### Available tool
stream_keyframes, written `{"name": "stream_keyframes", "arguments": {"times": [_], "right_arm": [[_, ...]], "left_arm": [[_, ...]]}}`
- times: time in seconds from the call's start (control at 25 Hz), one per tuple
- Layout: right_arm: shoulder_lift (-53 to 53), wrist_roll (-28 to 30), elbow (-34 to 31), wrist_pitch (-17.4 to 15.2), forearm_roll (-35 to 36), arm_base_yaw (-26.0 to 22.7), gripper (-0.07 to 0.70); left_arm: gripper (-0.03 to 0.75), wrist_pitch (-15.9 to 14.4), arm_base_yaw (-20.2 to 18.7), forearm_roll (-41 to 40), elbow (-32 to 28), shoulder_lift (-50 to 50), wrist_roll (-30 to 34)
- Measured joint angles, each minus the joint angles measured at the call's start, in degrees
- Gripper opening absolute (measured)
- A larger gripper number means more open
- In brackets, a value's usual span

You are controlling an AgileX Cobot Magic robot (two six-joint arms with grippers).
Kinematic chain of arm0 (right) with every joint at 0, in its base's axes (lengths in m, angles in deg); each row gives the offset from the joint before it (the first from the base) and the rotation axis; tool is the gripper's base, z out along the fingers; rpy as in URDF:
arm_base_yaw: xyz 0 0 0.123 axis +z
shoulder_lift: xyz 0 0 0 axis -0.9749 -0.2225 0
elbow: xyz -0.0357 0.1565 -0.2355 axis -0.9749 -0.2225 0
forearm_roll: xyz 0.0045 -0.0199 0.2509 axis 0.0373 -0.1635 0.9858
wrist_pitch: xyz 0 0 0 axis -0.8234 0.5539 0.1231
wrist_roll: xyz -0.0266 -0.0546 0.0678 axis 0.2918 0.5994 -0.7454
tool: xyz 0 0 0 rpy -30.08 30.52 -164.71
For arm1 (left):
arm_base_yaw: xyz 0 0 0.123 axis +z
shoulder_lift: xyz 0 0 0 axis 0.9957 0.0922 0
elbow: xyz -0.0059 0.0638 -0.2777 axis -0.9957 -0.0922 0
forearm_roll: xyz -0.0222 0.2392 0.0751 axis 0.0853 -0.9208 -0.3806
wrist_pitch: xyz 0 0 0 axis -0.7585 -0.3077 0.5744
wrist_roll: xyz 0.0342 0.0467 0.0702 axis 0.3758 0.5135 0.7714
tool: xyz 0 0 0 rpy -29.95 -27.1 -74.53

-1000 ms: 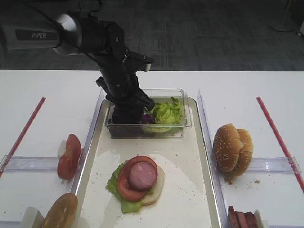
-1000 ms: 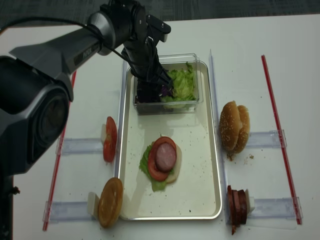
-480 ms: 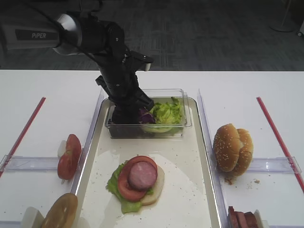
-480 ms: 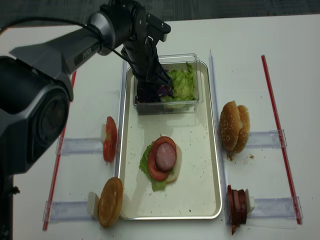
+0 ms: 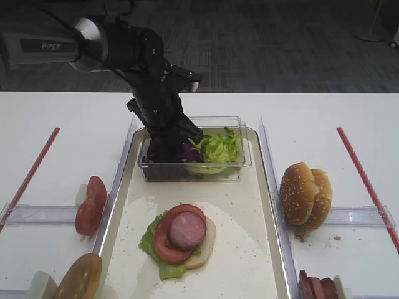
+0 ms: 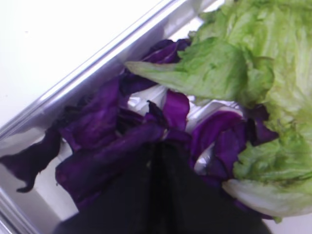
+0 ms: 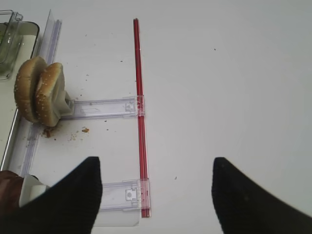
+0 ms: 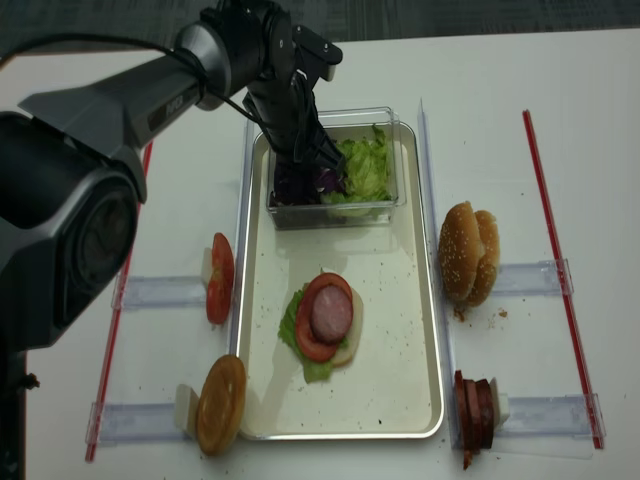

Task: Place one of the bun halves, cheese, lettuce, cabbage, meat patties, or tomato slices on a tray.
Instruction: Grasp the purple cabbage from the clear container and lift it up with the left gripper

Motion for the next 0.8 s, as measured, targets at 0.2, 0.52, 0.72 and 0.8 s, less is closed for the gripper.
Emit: {"name": "stream_keyframes", "arguments": {"times": [0.2,0.52,0.72,0.8], "right_arm": [[0.0,0.0,0.0,0.0,0.0,0.0,0.508],[0.0,0.0,0.0,0.0,0.0,0.0,0.508],[0.0,0.0,0.0,0.0,0.0,0.0,0.508],[0.0,0.0,0.0,0.0,0.0,0.0,0.508]], "left_arm": [[-0.01,0.0,0.0,0.0,0.0,0.0,0.0],[-0.011,0.0,0.0,0.0,0.0,0.0,0.0],[-0.011,-0.4,0.0,-0.1,0.1,0.0,0.0],[-0.011,-0.8,0.0,-0.2,0.1,0.0,0.0]]}}
